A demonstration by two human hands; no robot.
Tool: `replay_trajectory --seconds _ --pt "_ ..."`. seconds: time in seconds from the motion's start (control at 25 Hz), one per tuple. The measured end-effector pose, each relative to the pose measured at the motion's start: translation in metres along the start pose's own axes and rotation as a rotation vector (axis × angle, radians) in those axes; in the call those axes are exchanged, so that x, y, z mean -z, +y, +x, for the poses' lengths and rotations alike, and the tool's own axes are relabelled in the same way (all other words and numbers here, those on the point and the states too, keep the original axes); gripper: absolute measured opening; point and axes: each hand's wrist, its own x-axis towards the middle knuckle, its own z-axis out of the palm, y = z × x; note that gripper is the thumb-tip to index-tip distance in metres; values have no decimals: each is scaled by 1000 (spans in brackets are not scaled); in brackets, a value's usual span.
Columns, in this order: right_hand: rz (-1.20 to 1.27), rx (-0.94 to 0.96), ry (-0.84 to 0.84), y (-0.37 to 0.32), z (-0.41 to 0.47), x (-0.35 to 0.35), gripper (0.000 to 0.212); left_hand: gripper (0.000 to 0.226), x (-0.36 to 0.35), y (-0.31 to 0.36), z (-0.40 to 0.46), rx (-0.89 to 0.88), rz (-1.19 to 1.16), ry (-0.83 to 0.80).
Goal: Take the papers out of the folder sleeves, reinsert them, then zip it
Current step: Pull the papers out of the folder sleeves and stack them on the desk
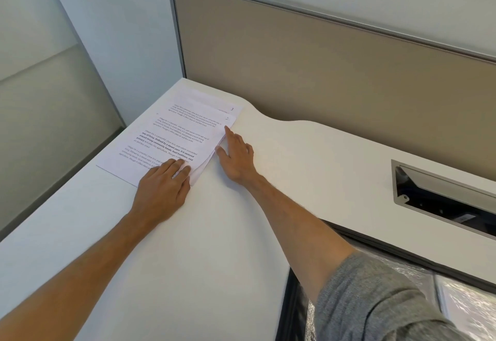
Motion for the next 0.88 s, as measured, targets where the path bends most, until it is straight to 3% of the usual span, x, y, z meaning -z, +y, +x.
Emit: replay_trajectory --seconds 0.28,0.6,0.88 --pt "-159 38 -23 7 2 -4 61 54 1 2 -1 4 2 -17" --pt "66 -36 -83 -3 -29 20 63 63 13 12 -2 3 40 -45" --pt "-112 57 56 8 -143 105 32 41 55 116 -11 -111 -156 126"
